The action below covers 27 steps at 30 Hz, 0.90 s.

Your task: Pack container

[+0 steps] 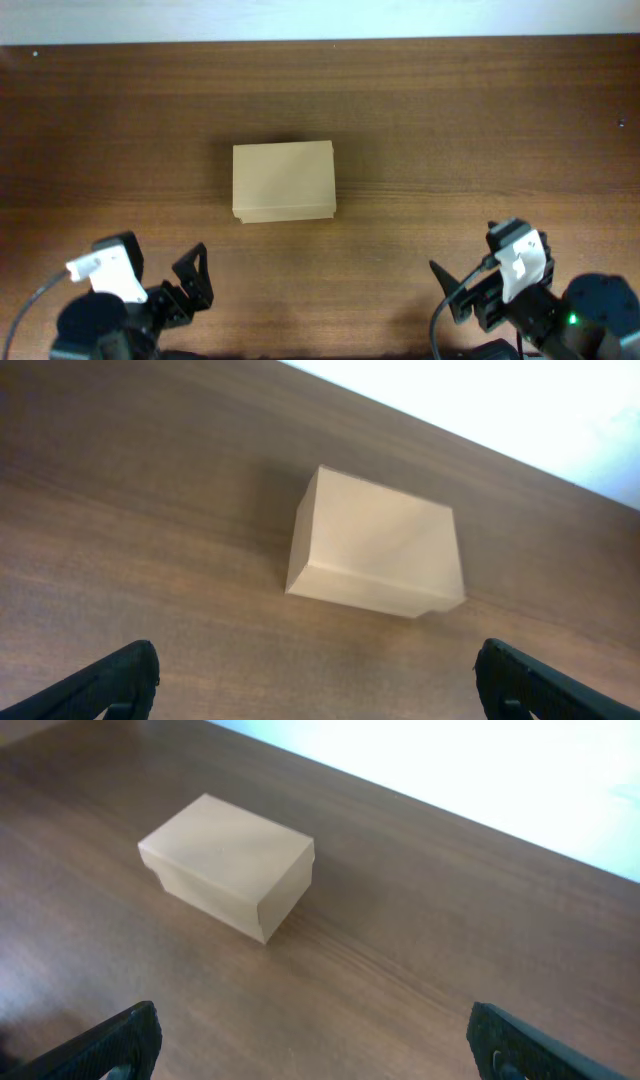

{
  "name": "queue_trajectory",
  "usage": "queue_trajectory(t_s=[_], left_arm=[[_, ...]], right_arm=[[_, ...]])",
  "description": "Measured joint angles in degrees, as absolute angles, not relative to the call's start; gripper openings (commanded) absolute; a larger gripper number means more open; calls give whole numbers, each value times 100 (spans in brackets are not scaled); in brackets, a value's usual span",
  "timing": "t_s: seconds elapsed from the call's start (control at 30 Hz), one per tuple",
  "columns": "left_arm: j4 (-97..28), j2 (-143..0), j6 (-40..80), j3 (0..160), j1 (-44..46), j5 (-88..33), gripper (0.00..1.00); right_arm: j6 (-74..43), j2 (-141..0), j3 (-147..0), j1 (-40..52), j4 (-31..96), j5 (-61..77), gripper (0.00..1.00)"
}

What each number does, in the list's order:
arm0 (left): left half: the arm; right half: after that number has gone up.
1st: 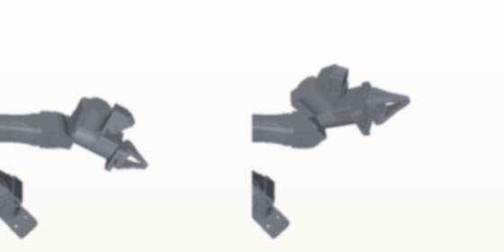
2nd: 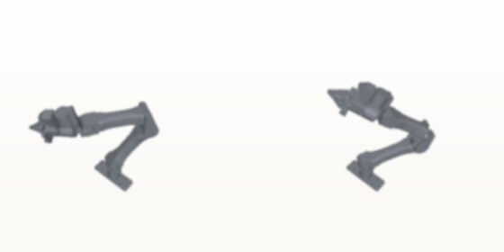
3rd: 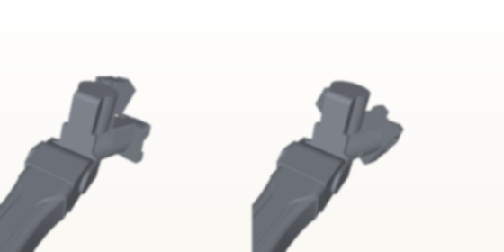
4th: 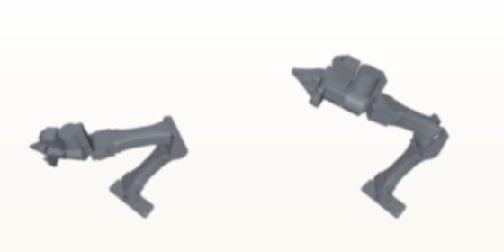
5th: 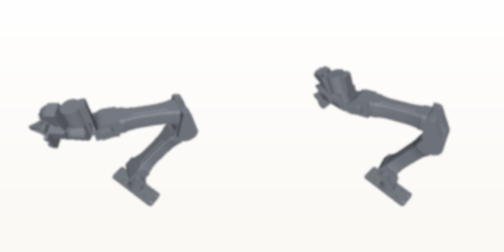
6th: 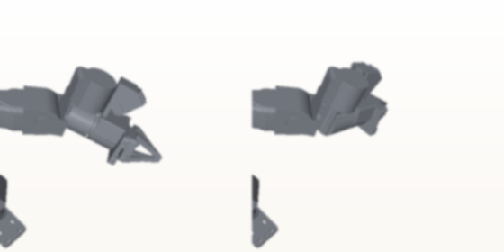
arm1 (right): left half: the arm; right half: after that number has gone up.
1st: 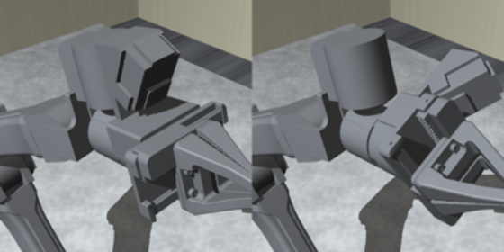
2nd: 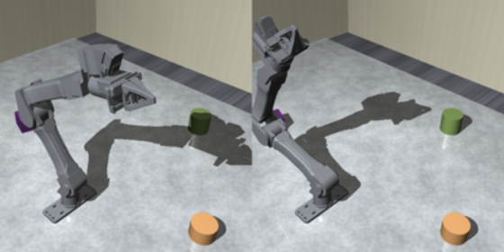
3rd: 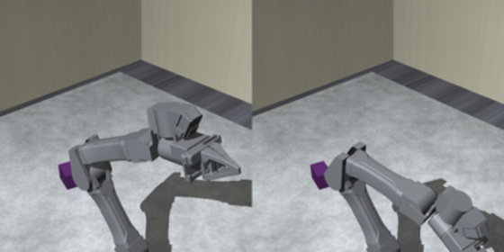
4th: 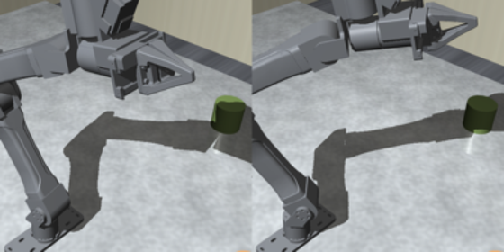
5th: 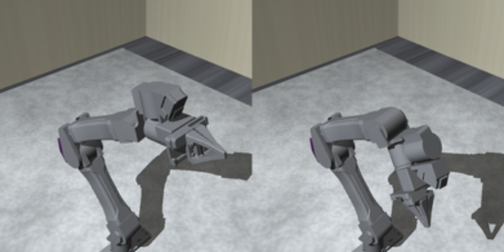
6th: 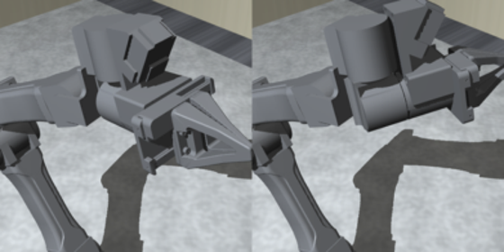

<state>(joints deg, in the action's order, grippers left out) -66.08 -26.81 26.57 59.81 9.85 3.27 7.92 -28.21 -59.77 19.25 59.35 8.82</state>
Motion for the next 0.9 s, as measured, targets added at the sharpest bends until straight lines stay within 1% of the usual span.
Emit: queue_trajectory(t_s=[0.13,0.33,0.53,0.9], left_arm=[[-6521,-1990,2613,5404,985,318,100],[-6477,-1358,2547,5009,985,213,100],[-6042,-1299,2526,4993,985,187,100],[-6018,-1299,2526,4991,985,174,100]], right_arm=[[768,-2508,-5618,1925,5940,882,99],[749,-2351,-5288,1925,5874,882,99],[746,-2344,-5280,1925,5782,882,99],[749,-2344,-5280,1925,5782,882,99]])
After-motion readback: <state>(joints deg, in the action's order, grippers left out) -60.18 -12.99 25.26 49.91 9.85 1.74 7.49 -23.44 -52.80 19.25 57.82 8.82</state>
